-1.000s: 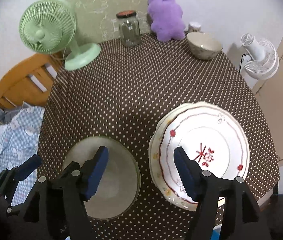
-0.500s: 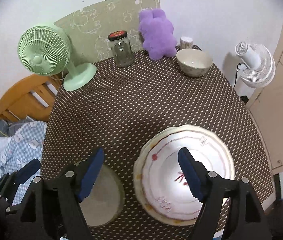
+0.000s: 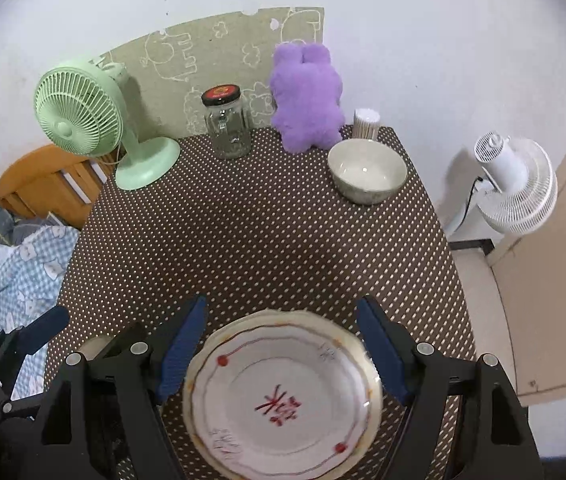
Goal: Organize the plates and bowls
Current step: 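Move both tools past the plate stack to the bowl by the purple bear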
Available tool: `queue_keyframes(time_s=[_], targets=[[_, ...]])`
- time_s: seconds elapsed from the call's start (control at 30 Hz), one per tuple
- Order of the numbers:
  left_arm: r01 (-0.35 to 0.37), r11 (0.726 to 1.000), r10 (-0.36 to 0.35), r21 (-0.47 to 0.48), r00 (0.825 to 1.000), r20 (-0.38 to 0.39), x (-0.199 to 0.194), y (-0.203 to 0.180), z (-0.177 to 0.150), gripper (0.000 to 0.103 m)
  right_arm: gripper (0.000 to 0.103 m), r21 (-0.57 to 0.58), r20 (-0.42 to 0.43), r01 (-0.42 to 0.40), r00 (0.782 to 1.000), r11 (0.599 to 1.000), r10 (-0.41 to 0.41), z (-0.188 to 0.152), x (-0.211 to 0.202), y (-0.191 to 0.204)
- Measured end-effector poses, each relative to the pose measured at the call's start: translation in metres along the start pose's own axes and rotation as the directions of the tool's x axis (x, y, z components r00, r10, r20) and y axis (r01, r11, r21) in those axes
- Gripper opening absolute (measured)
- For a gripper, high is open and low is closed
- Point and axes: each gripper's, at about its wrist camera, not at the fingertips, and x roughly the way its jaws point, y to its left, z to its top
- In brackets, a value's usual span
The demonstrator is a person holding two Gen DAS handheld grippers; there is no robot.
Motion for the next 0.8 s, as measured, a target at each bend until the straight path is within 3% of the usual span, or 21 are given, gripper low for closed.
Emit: queue_keyframes(time_s=[0.2,0.8], targets=[[-0.027,1.0,0.028,-0.01,0.999,0.027,0.0,-0.035,0.01,0.083,0.079,-0.049,0.013,-0.043,0.999,0.998,0.043,0.016,-0.001,-0.034],[-0.075,0.997,0.076,-0.014,0.994,0.084,0.02,-0.133,0.049,0.084,0.079,-0.09,0.053,-0.064,0.996,0.994,0.069,0.063,0.016,-0.127]])
